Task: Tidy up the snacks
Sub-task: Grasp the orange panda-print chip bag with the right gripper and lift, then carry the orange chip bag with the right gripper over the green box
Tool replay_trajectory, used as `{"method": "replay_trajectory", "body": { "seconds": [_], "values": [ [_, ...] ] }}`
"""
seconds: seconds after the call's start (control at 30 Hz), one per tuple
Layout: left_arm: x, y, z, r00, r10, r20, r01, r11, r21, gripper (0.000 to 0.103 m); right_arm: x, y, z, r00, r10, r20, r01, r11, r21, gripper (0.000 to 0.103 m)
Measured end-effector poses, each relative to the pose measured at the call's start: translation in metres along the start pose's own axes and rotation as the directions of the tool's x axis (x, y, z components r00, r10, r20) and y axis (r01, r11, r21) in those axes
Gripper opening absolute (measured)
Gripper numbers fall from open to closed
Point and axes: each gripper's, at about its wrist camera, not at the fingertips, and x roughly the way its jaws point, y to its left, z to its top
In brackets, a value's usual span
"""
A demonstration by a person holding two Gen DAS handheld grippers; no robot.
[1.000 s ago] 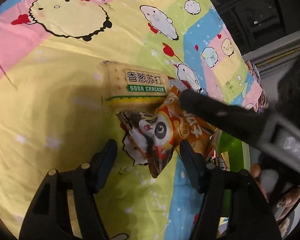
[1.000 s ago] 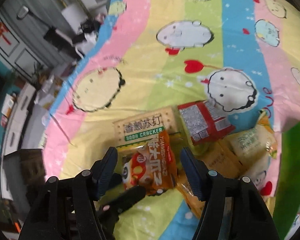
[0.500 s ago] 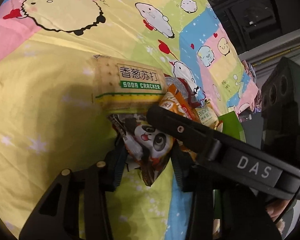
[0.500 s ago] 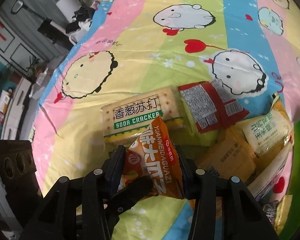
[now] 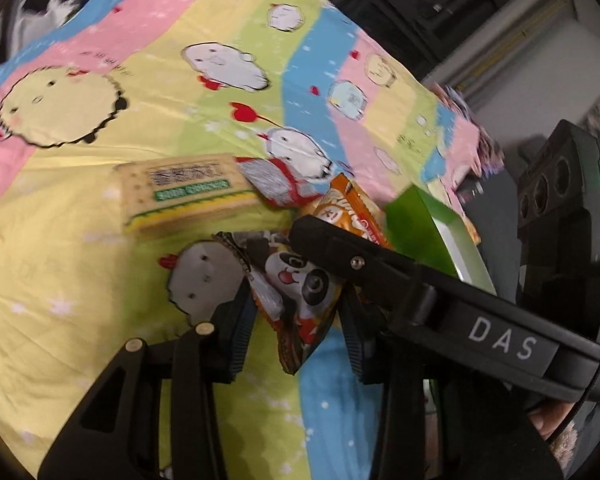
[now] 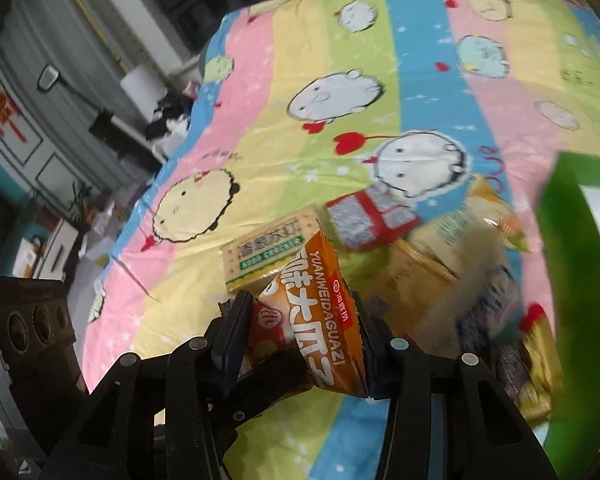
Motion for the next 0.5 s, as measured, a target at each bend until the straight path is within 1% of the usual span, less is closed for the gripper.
{"method": "replay_trajectory", "body": {
  "seconds": [0.07,0.13,0.27,0.37,0.5],
  "values": [
    [0.002,-0.01,-0.005,1.0,0.006,-0.01,-0.006,0.999,0.041,0.04,-0.008,-0.008,-0.007,1.0,-0.001,0.017,0.001,1.0,0.03,0.048],
    [0.004,-0.017,-0.008,1.0,0.002,-0.009,-0.002,0.998,0.062,0.04,-0.014,-0.013,-0.011,0.999,-0.003,0.033,0.002,0.999,0.044,0.048],
    [0.001,-0.031,-0.013,1.0,0.004,0.021,-0.007,0.994,0.107,0.04,-0.029,-0.02,-0.019,0.997,-0.002,0.08,-0.004,0.997,0.081,0.048],
    [-0.003,-0.038,-0.015,0.999,0.012,0.042,-0.017,0.992,0.128,0.04,-0.036,-0.017,-0.022,0.995,-0.009,0.103,0.002,0.998,0.07,0.048],
    [-0.011,-0.053,-0.012,0.996,0.018,0.085,-0.032,0.987,0.156,0.04,-0.051,-0.018,-0.018,0.99,0.011,0.141,-0.019,0.998,0.057,0.048]
  ]
}}
